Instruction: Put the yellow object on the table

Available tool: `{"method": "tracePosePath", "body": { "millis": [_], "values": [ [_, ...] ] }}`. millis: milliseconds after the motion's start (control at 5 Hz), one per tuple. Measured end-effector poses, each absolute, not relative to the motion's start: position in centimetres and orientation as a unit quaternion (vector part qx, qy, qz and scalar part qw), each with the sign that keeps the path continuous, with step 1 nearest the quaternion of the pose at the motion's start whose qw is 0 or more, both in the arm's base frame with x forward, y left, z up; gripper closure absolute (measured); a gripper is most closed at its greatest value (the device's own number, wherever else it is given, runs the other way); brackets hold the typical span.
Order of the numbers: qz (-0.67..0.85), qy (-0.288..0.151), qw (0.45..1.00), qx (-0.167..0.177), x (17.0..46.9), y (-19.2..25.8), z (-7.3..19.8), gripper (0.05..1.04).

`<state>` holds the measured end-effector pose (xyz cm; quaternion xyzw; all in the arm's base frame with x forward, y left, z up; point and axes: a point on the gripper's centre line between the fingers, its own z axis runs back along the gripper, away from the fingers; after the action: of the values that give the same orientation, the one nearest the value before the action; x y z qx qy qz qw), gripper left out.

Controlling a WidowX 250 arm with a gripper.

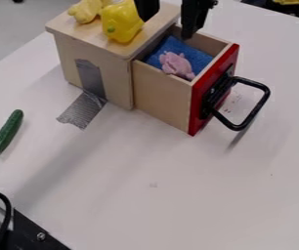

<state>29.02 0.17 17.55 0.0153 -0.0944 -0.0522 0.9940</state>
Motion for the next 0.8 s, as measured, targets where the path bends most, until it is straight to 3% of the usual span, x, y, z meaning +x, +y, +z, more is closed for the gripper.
{"method": "tracePosePath", "body": {
  "millis": [200, 800],
  "values": [
    [-0.052, -0.082, 0.995, 0.015, 28.9, 0.2, 16.9, 0.086],
    [0.015, -0.102, 0.995, 0.012, 28.5, 11.6, 16.6, 0.086]
  ]
}}
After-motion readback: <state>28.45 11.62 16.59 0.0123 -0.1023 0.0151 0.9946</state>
